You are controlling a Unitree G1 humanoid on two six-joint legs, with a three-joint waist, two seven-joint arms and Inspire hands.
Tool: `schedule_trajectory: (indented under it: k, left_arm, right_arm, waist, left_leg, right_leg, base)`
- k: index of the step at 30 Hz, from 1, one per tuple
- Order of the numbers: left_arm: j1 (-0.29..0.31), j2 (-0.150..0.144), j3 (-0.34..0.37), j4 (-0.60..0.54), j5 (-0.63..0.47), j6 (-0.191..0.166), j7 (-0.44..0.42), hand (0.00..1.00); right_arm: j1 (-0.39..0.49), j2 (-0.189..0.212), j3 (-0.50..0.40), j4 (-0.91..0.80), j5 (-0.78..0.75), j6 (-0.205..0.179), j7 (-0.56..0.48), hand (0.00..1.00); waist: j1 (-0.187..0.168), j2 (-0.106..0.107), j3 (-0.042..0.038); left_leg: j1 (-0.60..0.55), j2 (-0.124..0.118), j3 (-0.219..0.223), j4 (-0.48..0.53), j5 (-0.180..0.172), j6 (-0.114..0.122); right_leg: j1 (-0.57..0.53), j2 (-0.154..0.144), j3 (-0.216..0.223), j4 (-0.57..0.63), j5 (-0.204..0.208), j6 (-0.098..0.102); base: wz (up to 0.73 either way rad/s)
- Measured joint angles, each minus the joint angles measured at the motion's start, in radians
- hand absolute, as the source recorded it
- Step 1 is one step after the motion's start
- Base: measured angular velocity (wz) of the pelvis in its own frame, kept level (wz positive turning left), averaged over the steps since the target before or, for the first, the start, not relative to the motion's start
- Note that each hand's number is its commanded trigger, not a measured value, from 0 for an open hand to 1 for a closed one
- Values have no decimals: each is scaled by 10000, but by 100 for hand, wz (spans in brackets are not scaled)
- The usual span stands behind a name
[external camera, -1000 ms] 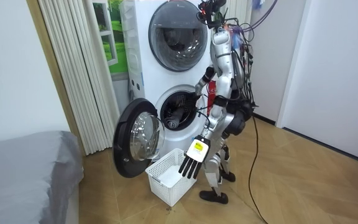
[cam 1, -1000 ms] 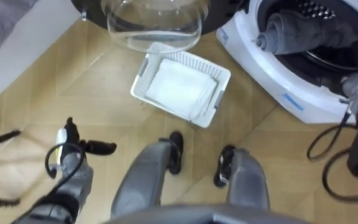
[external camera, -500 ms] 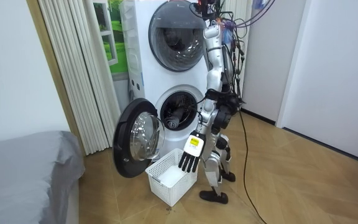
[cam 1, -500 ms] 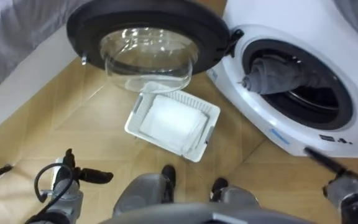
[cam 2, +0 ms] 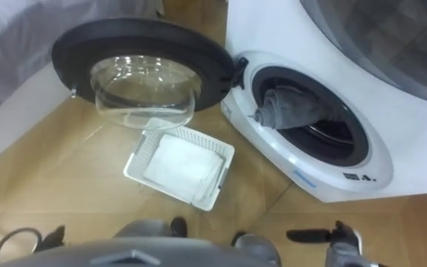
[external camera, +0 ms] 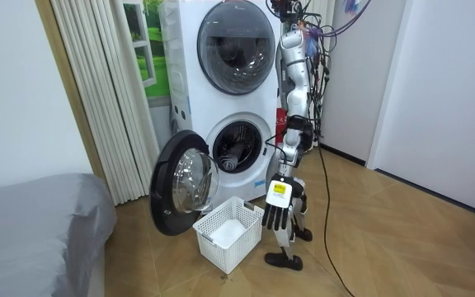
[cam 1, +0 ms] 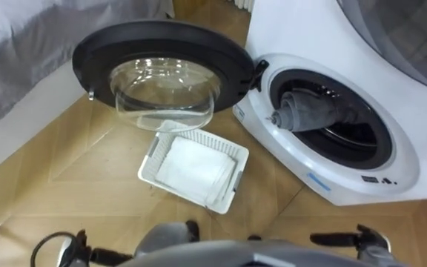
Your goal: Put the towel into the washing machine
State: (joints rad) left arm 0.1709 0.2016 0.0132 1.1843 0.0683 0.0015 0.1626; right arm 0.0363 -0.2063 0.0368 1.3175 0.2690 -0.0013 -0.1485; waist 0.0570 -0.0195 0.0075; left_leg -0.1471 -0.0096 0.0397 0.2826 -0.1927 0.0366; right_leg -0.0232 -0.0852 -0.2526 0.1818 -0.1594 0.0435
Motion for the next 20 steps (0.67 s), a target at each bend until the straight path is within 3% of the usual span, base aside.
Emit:
schedule_trajectory:
  k: [4,13,20]
  left_arm:
    - [-97,-205,627,-9,357,64,6,0]
    - [-66,-451,631,-505,279,287,-50,0]
    - [-258,-663,683,-523,227,368,-259,0]
  right_arm:
    - [128,206,-3,18,-236,25,310,0]
    - [50,251,-4,-43,-415,235,1130,0]
    - [154,401,4,-16,-447,262,1747,0]
  waist:
    - [-21,15,30]
    - [-273,-45,9]
    - [-276,-267,42]
  left_leg:
    - [350,-27,-6,-129,-4,-6]
    - [931,-36,149,-418,-6,-23]
    - [1304,-22,178,-470,-36,-43]
  right_leg:
    - [370,1,3,-149,-1,2]
    - [773,5,96,-318,-12,15]
    - [1126,12,47,-315,-19,30]
  base:
    - [0]
    - [-4]
    - [-1]
